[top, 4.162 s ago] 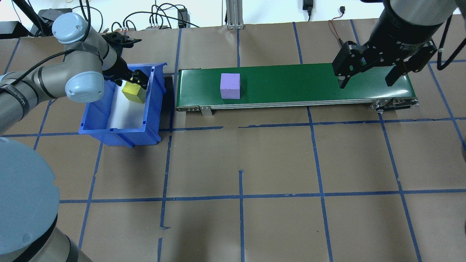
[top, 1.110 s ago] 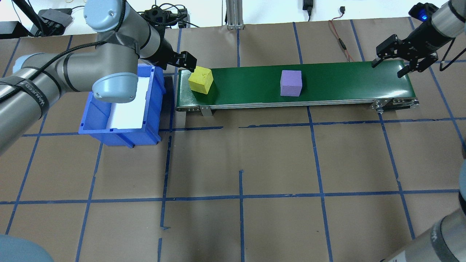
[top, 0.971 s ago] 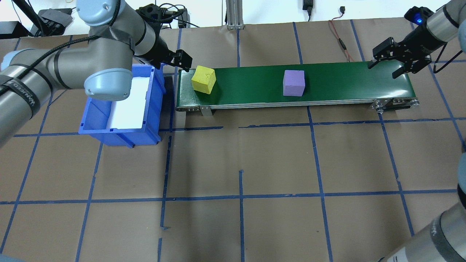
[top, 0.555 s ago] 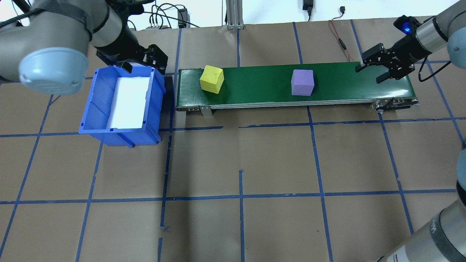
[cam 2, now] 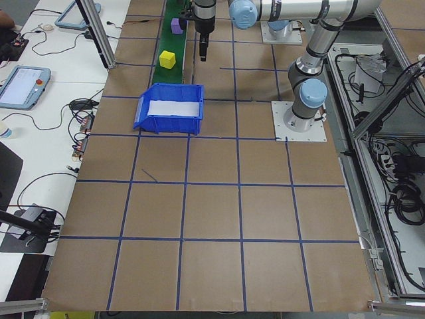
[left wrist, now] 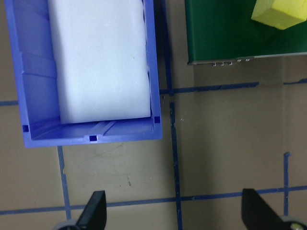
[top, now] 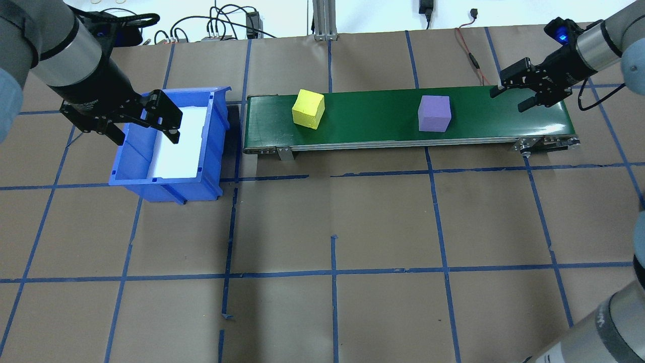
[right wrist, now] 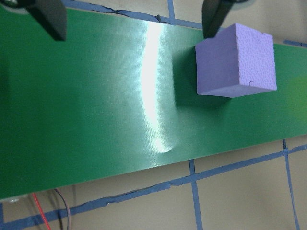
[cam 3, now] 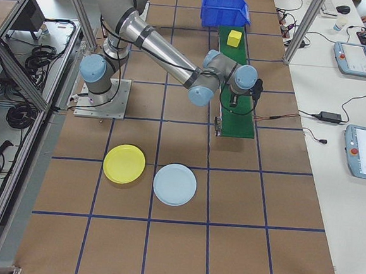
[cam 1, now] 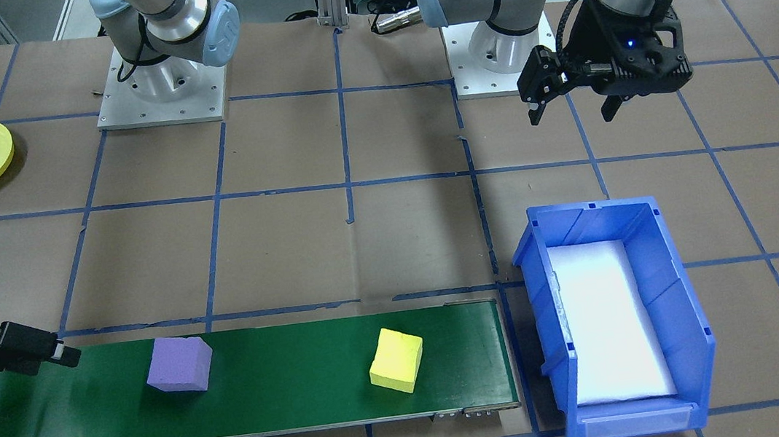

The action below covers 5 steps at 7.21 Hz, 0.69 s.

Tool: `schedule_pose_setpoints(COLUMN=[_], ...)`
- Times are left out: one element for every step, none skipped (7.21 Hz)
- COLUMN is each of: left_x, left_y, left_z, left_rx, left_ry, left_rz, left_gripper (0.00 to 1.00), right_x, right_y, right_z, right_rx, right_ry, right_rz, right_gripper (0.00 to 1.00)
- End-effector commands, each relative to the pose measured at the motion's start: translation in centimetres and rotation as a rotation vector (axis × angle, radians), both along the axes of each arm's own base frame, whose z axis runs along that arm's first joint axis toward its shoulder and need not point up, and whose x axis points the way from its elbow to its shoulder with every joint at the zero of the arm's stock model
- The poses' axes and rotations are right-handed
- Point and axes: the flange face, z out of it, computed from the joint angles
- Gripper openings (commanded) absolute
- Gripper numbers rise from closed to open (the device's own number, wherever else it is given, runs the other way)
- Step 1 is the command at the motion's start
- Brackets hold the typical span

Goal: Move block left to right into plate

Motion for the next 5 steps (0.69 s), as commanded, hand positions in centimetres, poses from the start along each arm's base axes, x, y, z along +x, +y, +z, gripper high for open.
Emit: schedule_pose_setpoints(left_x=[-0.13, -0.17, -0.69, -0.71, -0.71], left_y=[0.23, 0.33, 0.48, 0.48, 0.5], left_z=[0.68, 0.83, 0.4, 0.4, 0.32], left_rx=[-0.013, -0.016, -0.009, -0.009, -0.008], left_ry=[-0.006, -0.003, 0.007, 0.009, 0.009], left_rz=[0.003, 0.003, 0.004, 0.003, -0.002], left_gripper=[1.0, 1.0, 1.0, 1.0, 1.0], right_x=[0.04, 0.05, 0.05, 0.07, 0.65], right_y=[0.08, 0.06, 0.07, 0.06, -0.21], right_z=[0.47, 0.5, 0.6, 0.62, 0.77], right_rx=[-0.005, -0.004, -0.01, -0.009, -0.035], right_ry=[0.002, 0.001, 0.003, 0.0, -0.069], right_rz=[-0.001, -0.006, 0.001, -0.005, -0.017], right_gripper=[1.0, 1.0, 1.0, 1.0, 1.0])
